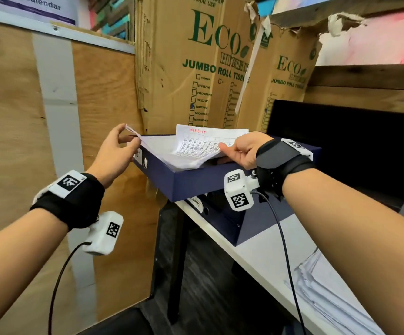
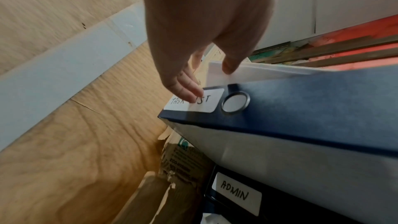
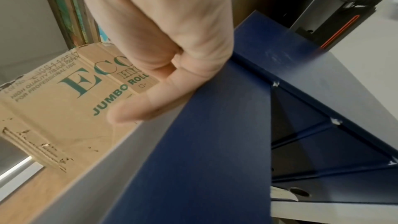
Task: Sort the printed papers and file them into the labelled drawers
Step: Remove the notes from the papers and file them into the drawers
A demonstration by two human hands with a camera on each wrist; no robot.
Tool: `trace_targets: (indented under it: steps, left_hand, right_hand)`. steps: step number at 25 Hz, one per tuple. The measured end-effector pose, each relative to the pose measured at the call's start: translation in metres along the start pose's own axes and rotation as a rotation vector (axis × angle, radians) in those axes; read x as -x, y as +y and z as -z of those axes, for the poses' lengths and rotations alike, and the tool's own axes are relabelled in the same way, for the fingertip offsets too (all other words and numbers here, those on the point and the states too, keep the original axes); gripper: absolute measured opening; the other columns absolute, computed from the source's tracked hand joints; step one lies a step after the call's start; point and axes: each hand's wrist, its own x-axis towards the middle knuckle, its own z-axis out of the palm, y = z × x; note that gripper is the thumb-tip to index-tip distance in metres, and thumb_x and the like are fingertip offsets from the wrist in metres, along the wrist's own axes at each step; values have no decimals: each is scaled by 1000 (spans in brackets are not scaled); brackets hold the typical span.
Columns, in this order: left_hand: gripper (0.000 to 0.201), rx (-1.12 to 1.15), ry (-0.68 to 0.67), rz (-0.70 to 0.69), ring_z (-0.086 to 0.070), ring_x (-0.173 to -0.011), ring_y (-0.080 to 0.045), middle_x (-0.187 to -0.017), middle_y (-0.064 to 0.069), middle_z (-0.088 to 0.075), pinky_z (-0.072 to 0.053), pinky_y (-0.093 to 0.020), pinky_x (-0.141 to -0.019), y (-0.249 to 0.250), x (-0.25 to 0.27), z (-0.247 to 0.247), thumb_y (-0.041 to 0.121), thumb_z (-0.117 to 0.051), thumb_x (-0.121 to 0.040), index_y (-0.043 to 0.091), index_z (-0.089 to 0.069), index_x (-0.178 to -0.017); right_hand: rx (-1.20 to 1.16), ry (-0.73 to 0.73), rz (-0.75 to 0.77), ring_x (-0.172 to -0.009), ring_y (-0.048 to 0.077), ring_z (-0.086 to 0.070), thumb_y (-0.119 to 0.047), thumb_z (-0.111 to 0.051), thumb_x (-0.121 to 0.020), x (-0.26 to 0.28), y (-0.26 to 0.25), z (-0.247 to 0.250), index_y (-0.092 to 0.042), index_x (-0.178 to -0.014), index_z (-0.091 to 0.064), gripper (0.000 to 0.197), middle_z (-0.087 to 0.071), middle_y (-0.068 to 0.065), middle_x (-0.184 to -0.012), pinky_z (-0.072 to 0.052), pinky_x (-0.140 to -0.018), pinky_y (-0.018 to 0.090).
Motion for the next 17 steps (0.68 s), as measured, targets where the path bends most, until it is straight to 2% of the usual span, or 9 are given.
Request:
trace_targets:
  steps: [2,4,6,9,11,13,15,17]
  left_hand:
    - [54,-23,45,-64,-61,-107,-18,-118,-3,-61,-50,-43,-97,-4,-1,-1,34,-52,-96,22,-35,-146]
    - [48,0,76,-122,-61,-101,-10,-115,0,-61,-49,-39,-97,3,-3,-1,34,-47,-99,24,-38,-145]
    - [48,50,120,-155,-61,-86,-2,-109,2,-62,-52,-32,-86,15,-5,-2,33,-43,-101,26,-34,-147]
    - [49,218,207,-121,-64,-65,6,-100,17,-53,-56,-23,-63,37,-9,0,35,-35,-104,21,-24,-149]
    - [49,317,200,-58,-66,-70,5,-101,13,-50,-55,-21,-57,52,-12,8,43,-29,-103,18,-27,-145]
    - [54,367,135,9,-67,-91,-11,-117,0,-51,-58,-26,-61,59,-16,17,50,-36,-100,17,-28,-142]
    - [56,337,72,63,-64,-103,-27,-130,-13,-46,-61,-32,-69,57,-16,22,38,-54,-96,12,-31,-140]
    - [47,246,2,86,-65,-101,-32,-131,-25,-49,-60,-33,-73,48,-14,20,20,-61,-93,5,-42,-133]
  right_hand:
    - [50,4,-2,-43,29,-65,15,-32,-95,-2,-1,6,6,-135,-40,42,-56,28,-126,-50,-35,25]
    - [149,-107,-88,-48,25,-68,10,-41,-96,9,-2,5,12,-120,-48,25,-67,29,-98,-54,-42,22]
    - [173,-220,-160,-50,16,-68,1,-46,-97,19,-5,1,13,-101,-52,13,-68,25,-72,-55,-53,14]
    - [60,-313,-198,-44,16,-65,-2,-48,-98,30,-1,-8,12,-94,-52,15,-64,22,-62,-53,-47,16]
    - [4,-329,-201,-45,18,-66,0,-45,-98,34,6,-14,13,-98,-50,14,-64,24,-64,-55,-48,18]
    - [-27,-295,-171,-48,25,-67,6,-39,-98,30,9,-16,15,-107,-46,15,-65,29,-71,-56,-48,22]
    - [-63,-225,-129,-54,32,-69,11,-34,-97,22,9,-14,12,-123,-39,26,-64,33,-94,-56,-45,29]
    - [-64,-113,-48,-72,34,-71,11,-35,-97,13,7,-8,9,-135,-32,38,-56,32,-123,-54,-40,32]
